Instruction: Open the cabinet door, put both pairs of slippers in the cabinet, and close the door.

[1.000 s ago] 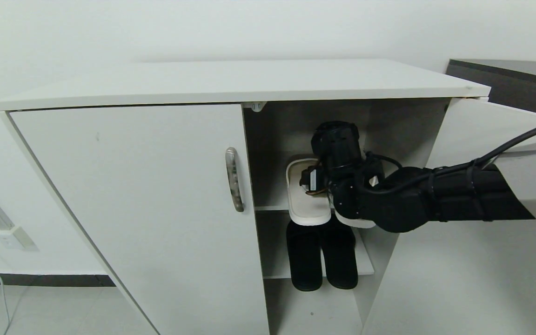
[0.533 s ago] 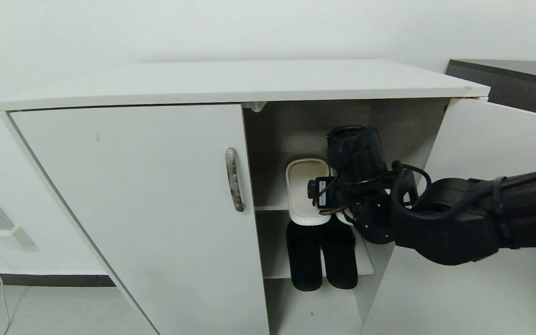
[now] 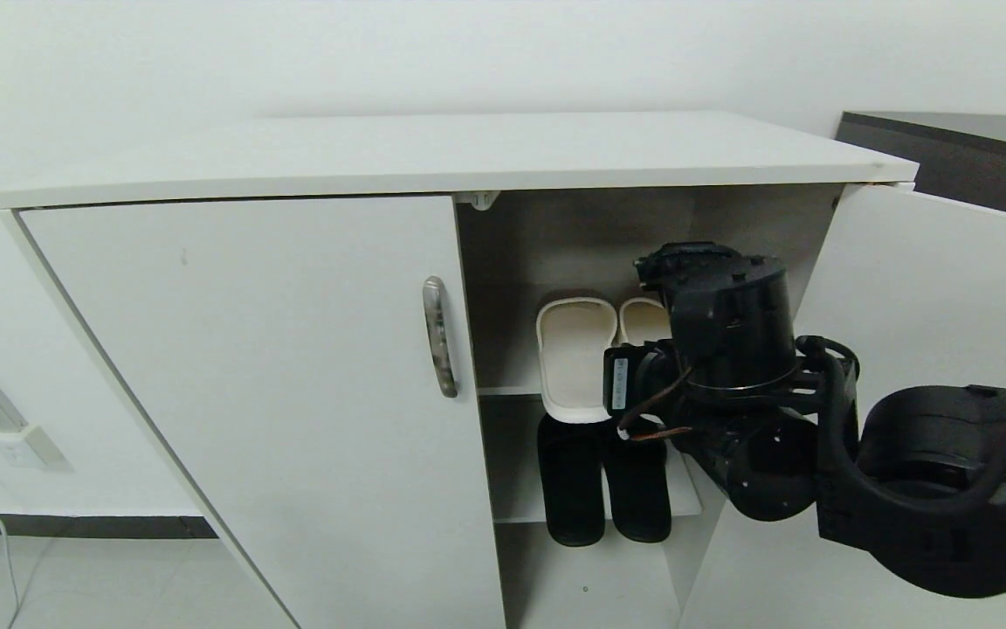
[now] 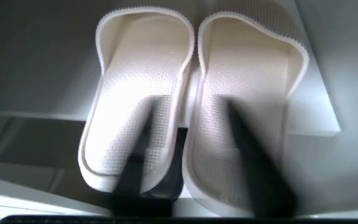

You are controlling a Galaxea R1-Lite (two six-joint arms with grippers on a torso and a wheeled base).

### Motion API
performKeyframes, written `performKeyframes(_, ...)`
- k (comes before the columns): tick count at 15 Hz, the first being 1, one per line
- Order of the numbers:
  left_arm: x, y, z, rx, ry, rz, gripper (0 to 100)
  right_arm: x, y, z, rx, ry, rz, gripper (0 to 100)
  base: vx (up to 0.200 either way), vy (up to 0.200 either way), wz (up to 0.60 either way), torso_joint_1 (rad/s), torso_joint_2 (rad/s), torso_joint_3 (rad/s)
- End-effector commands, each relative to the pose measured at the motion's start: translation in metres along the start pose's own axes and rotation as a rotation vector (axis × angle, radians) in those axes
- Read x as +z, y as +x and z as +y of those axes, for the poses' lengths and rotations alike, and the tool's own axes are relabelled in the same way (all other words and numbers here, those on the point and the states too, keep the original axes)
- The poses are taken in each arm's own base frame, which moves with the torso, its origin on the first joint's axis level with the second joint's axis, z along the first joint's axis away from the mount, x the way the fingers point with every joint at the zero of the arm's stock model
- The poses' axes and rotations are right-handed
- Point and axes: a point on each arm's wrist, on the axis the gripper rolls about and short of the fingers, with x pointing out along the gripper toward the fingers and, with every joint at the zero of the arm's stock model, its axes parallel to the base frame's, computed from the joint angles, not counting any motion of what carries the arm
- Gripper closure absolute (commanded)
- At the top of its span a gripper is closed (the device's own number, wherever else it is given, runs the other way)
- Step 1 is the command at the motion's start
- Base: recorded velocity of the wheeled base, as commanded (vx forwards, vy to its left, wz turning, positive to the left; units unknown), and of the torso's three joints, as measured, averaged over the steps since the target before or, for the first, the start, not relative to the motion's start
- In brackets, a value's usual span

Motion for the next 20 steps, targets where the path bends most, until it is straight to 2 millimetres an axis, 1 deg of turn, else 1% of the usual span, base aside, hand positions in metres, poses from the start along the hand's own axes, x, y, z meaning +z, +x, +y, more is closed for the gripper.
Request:
performKeyframes(1,0.0001,0.0001,0.0,0.0,0.001,0.001,100,0.0001,-0.0022,-0.0004,0.005,-0.005,-0.001,100,0.0,0.0,0.0,0.0,0.0,0.0)
performKeyframes(7,-0.0001,0.0001,0.0,0.0,-0.002,0.002,100,-0.0031,-0.0028,0.0004,0.01,-0.01,0.007,100,0.0,0.0,0.0,0.0,0.0,0.0)
performKeyframes(18,-0.0001,0.0001,0.0,0.002,-0.005,0.002,100,-0.0058,-0.0018,0.0005,0.006,-0.016,0.013,100,-0.2,0.0,0.0,0.001,0.0,0.003)
performKeyframes(20,-0.0001,0.0001,0.0,0.0,-0.005,0.002,100,-0.0091,0.0005,0.0017,0.002,-0.022,0.021,100,-0.2,0.0,0.0,0.0,0.0,0.002)
